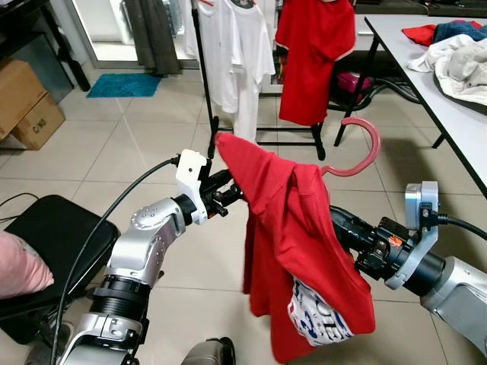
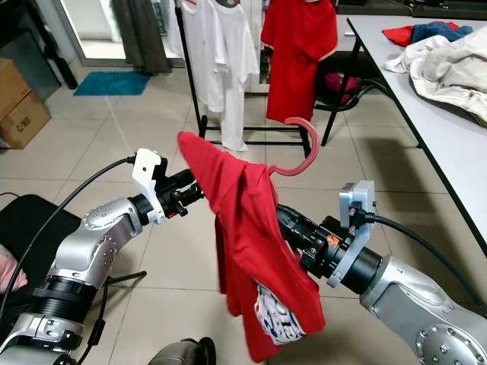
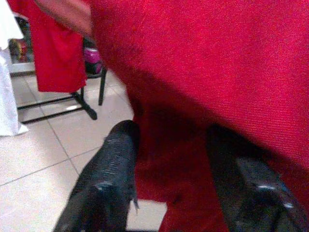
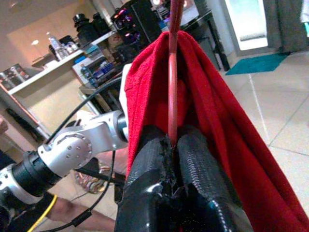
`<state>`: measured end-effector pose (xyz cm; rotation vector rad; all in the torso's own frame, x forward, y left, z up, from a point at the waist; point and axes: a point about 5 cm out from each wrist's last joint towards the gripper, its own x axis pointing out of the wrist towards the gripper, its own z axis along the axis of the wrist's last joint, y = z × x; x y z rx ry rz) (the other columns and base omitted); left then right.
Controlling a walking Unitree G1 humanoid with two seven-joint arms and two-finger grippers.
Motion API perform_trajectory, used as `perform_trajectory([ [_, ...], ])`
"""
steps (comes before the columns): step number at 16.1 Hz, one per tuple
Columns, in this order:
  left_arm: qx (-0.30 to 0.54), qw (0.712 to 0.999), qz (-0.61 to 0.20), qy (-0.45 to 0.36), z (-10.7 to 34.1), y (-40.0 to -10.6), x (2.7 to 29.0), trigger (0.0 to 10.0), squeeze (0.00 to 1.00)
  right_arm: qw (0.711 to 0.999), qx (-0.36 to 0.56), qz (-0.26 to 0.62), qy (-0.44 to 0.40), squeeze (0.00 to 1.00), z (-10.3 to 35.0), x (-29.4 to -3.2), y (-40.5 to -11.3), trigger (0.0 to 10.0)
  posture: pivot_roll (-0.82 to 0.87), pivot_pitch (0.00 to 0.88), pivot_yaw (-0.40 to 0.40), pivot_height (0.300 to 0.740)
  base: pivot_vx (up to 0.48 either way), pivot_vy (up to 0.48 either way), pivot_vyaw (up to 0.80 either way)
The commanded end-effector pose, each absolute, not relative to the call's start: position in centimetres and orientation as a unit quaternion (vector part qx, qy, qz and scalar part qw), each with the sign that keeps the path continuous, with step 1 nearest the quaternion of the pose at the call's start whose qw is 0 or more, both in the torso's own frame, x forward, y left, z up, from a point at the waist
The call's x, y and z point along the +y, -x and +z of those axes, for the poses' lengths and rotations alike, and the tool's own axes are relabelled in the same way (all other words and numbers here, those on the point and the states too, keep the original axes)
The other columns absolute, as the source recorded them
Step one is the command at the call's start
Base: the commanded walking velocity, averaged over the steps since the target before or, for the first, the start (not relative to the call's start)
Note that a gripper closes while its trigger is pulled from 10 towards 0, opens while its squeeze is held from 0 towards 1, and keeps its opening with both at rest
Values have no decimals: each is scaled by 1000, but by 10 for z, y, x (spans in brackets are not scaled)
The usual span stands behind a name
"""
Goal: Hang hanger
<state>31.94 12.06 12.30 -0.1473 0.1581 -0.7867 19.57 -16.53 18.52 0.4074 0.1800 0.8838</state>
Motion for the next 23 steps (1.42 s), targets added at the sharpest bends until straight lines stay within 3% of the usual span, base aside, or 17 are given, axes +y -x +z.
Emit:
perform_trajectory([
  [1,76,921,-374,77,122,-320,124,0,0,870,75,447,-192,0,193,-162,-193,10000,-43,65,56,740,0,0,0],
  [15,60,928,-354,100,120,-321,132,0,0,880,78,426,-196,0,190,-167,-195,10000,-34,63,59,740,0,0,0],
  [23,16,972,-191,137,124,-330,175,0,0,905,66,373,-193,0,185,-172,-206,10000,-24,48,74,740,0,0,0],
])
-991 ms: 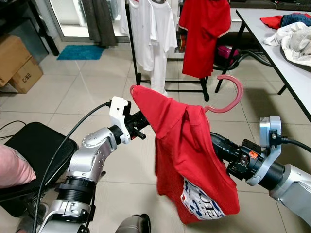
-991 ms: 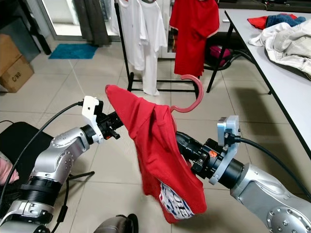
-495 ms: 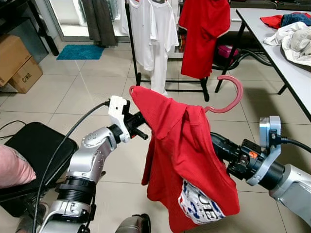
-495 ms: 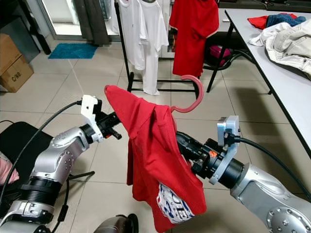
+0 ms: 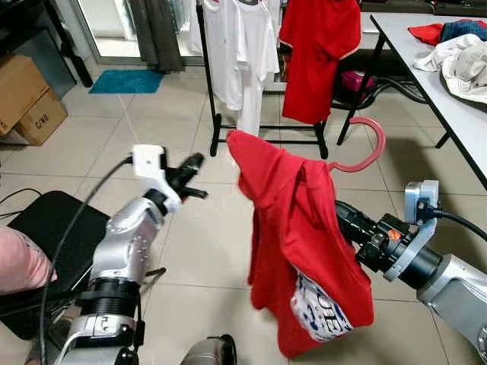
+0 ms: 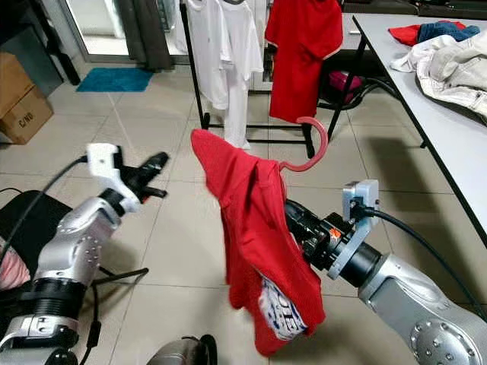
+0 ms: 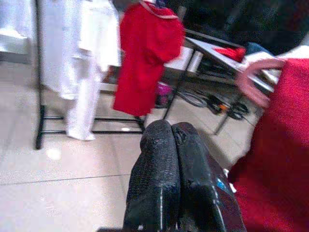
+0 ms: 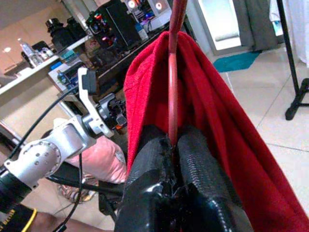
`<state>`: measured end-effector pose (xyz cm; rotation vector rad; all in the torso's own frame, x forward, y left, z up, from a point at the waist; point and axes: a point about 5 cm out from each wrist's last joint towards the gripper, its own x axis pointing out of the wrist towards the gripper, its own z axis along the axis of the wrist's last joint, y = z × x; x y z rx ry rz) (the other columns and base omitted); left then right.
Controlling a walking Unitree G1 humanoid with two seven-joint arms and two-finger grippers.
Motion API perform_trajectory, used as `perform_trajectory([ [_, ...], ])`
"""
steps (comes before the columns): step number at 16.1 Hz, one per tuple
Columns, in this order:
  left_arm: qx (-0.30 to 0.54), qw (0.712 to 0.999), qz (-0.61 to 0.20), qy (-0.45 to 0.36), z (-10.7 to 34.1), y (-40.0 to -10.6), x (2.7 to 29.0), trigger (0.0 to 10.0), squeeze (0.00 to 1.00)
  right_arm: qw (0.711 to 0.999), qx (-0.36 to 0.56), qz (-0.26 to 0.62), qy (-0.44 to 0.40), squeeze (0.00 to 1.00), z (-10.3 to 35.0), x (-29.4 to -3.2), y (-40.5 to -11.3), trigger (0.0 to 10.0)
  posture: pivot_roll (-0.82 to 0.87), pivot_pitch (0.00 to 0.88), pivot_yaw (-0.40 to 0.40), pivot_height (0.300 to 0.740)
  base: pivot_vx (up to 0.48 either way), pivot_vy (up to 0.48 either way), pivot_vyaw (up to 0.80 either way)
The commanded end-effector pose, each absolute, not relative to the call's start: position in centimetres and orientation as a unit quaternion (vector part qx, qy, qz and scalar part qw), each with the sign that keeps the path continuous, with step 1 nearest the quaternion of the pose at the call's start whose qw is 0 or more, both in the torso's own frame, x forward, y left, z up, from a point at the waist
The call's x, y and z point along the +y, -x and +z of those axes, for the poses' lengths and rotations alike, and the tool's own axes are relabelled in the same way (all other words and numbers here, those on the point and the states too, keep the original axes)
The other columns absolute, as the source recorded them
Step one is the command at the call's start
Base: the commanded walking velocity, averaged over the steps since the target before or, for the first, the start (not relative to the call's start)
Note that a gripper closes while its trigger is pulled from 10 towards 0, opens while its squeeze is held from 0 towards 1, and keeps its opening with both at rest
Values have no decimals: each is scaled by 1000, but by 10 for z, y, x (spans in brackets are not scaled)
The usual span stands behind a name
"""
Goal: Hang hanger
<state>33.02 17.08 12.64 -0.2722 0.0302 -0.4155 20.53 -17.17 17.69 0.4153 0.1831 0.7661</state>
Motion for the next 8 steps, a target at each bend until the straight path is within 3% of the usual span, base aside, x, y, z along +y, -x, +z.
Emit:
perform_trajectory([
  [1,8,971,-197,137,127,-329,175,0,0,904,66,375,-195,0,185,-172,-205,10000,-24,48,74,740,0,0,0],
  [4,-1,970,-210,125,131,-330,171,0,0,903,66,377,-196,0,184,-171,-204,10000,-25,38,76,740,0,0,0],
  [5,-1,967,-236,98,132,-330,164,10000,0,900,64,382,-200,0,185,-170,-204,10000,-26,34,76,740,0,0,0],
  [6,-5,964,-251,89,133,-330,160,10000,0,898,64,386,-201,0,185,-170,-204,10000,-27,32,77,740,0,0,0],
  [7,-17,964,-258,64,135,-330,157,10000,1000,897,63,388,-201,0,186,-170,-204,10000,-27,32,77,740,0,0,0],
  [8,-36,964,-260,39,139,-332,154,10000,1000,896,63,389,-203,0,186,-170,-204,10000,-31,30,83,740,0,0,0],
])
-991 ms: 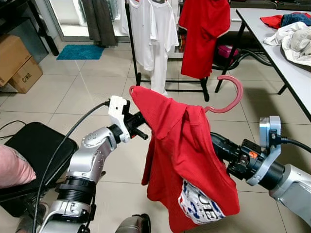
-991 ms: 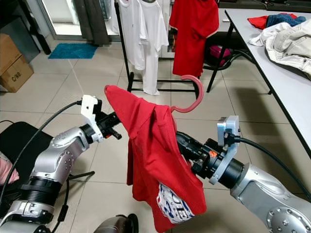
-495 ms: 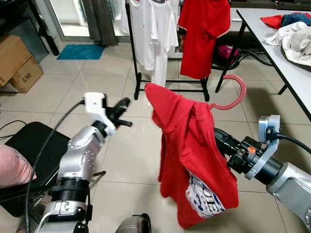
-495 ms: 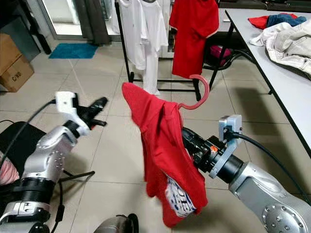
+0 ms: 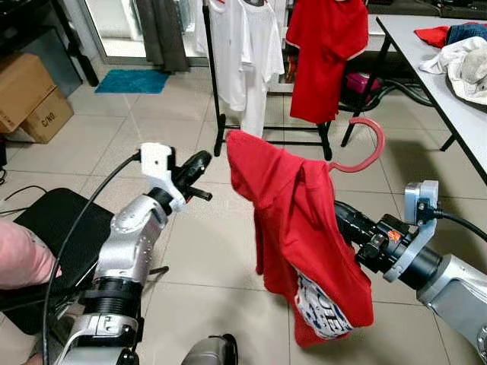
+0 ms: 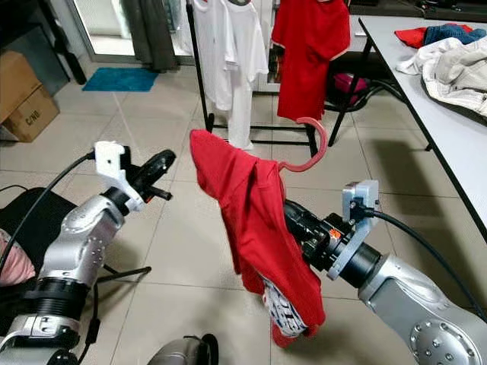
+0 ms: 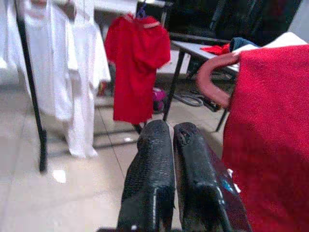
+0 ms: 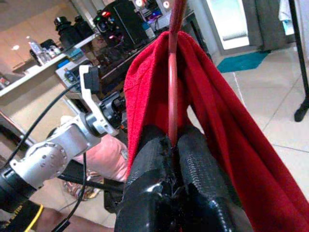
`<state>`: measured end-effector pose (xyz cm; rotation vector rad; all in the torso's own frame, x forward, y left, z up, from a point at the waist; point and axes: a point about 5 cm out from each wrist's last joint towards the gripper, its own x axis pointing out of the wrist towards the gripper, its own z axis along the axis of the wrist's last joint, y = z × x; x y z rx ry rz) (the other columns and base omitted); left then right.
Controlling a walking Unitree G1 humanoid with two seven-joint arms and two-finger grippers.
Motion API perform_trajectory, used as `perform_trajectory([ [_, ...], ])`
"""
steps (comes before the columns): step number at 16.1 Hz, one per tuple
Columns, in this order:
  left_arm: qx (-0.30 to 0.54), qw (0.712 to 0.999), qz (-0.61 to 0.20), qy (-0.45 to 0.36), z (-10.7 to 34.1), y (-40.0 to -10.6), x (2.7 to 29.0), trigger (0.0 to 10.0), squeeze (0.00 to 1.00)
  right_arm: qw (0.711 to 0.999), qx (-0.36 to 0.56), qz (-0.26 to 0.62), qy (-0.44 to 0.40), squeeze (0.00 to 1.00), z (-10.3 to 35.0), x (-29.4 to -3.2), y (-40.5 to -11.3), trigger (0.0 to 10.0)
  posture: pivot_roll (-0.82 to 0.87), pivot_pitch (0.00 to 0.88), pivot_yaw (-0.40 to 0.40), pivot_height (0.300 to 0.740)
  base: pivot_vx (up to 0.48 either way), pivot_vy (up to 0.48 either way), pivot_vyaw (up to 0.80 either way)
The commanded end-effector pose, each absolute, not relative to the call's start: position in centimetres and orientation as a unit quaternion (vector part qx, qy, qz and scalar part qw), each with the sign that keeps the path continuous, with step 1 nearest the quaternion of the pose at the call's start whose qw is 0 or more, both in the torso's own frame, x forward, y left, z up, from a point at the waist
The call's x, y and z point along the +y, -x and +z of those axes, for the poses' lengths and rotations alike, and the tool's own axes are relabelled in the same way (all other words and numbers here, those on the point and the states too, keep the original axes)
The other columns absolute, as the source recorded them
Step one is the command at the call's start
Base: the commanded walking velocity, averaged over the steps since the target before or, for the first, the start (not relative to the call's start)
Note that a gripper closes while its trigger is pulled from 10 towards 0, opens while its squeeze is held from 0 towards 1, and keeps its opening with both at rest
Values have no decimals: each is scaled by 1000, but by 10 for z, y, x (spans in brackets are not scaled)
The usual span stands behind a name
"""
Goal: Hang hanger
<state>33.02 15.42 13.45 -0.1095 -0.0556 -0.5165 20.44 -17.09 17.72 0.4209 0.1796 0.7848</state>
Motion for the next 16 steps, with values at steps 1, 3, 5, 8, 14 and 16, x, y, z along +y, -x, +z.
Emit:
perform_trajectory([
  [1,-50,965,-258,22,142,-333,151,10000,1000,896,62,390,-203,0,186,-170,-204,10000,-31,30,83,740,0,0,0],
  [3,-66,967,-246,8,144,-337,143,10000,1000,894,58,393,-208,0,187,-170,-206,10000,-31,34,83,740,0,0,0],
  [5,-62,965,-254,15,142,-338,139,10000,1000,892,57,397,-210,0,189,-171,-206,10000,-33,38,77,740,0,0,0],
  [8,-33,960,-277,29,131,-335,139,10000,1000,889,57,402,-213,0,190,-173,-206,10000,-38,37,68,740,0,0,0],
  [14,19,909,-414,46,128,-321,177,10000,1000,882,62,418,-209,0,191,-174,-205,10000,-36,39,57,740,0,0,0],
  [16,51,885,-461,36,136,-322,194,10000,1000,874,69,435,-204,0,190,-172,-205,10000,-33,39,56,740,0,0,0],
])
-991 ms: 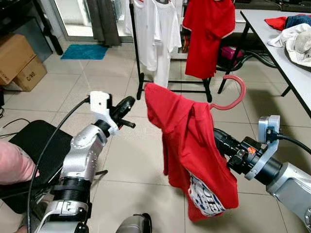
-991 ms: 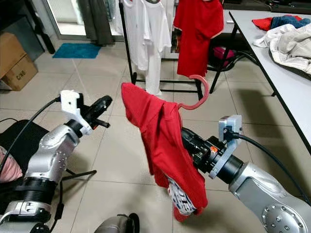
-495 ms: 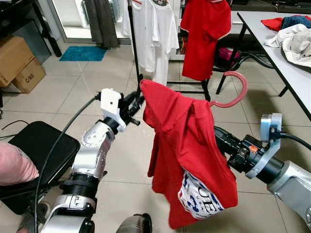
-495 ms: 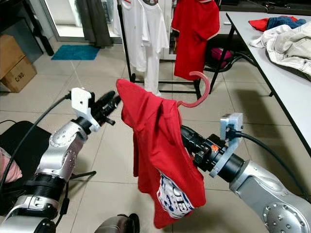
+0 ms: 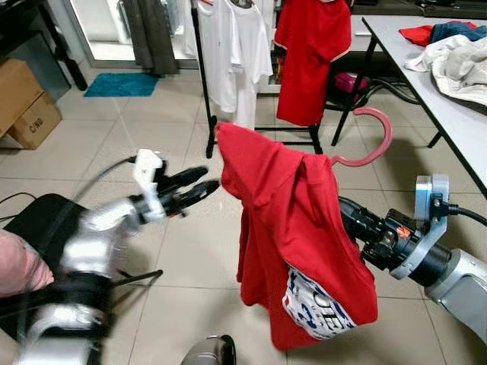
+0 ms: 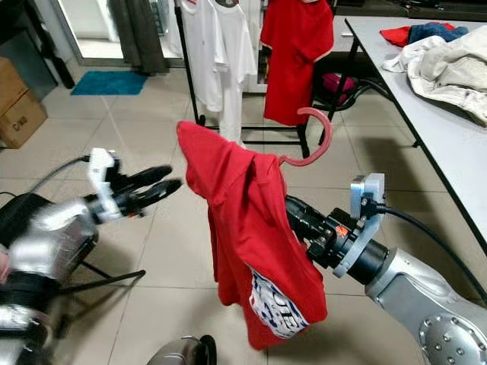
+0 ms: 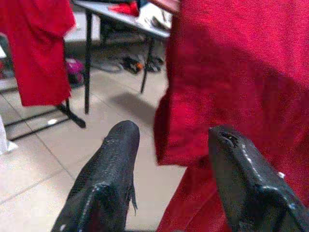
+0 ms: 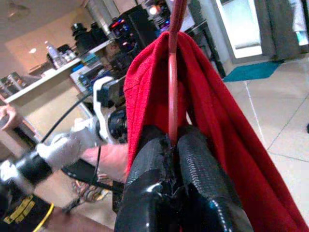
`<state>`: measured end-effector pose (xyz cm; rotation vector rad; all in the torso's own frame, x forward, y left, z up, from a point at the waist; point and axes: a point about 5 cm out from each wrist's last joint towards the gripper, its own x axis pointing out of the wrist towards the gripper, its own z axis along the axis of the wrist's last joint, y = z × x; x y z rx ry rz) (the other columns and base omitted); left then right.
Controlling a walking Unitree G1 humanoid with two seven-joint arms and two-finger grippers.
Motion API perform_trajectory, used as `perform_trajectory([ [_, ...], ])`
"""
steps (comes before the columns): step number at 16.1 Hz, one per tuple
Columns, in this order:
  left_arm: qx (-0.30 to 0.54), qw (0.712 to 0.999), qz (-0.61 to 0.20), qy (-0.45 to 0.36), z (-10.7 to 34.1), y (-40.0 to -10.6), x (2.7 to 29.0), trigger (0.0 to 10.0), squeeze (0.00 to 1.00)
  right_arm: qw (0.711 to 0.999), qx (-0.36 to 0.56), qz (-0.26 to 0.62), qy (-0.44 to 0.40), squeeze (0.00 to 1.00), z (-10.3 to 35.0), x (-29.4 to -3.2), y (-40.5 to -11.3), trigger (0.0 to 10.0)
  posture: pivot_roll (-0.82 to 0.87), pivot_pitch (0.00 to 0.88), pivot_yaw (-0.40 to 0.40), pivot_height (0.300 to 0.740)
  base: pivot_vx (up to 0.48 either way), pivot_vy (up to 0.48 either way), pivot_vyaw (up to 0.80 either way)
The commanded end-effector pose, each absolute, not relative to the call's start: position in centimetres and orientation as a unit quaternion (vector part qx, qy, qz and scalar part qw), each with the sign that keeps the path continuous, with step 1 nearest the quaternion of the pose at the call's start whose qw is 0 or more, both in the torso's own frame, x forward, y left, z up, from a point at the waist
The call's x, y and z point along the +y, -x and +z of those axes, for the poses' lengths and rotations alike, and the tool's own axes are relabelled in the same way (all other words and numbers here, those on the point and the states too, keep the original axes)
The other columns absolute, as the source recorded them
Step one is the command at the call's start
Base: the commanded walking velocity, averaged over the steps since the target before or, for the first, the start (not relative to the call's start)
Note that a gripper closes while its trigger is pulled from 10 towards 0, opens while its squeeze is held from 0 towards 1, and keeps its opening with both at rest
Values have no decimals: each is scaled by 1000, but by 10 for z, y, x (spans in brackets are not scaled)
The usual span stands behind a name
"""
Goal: Hang hanger
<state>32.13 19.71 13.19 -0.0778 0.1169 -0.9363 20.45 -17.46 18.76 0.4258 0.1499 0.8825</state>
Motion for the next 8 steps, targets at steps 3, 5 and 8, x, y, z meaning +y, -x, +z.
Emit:
perform_trajectory([
  [3,44,880,-473,15,145,-332,199,10000,0,862,73,460,-201,0,191,-167,-201,10000,-33,39,54,740,0,0,0],
  [5,45,868,-493,33,150,-336,194,10000,0,856,74,472,-198,0,192,-166,-198,10000,-38,40,58,740,0,0,0],
  [8,62,836,-543,48,147,-335,179,10000,0,853,76,478,-195,0,191,-165,-197,10000,-40,42,63,740,0,0,0],
])
